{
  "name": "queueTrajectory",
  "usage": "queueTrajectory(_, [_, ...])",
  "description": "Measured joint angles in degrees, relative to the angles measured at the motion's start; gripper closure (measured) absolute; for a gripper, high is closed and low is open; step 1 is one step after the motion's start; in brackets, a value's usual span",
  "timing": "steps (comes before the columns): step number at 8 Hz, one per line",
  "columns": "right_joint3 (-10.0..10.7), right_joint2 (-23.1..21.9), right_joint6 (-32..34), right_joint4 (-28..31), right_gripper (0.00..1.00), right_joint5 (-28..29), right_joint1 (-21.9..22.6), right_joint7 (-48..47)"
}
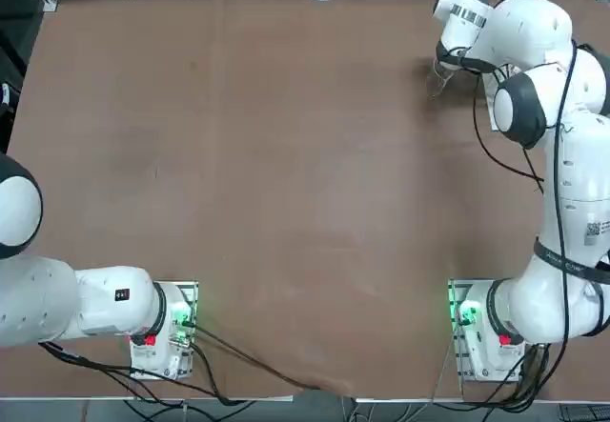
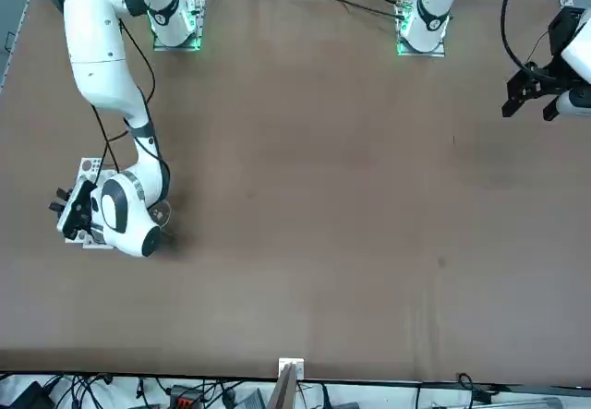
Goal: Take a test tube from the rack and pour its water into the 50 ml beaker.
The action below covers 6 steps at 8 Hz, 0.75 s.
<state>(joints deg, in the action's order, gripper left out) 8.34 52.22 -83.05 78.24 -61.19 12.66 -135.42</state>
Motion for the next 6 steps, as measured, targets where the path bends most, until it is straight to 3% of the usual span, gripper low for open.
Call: queueTrajectory(6, [0.00,0.70,-0.27,0.00,0.78,-0.39,-0.28,0.00])
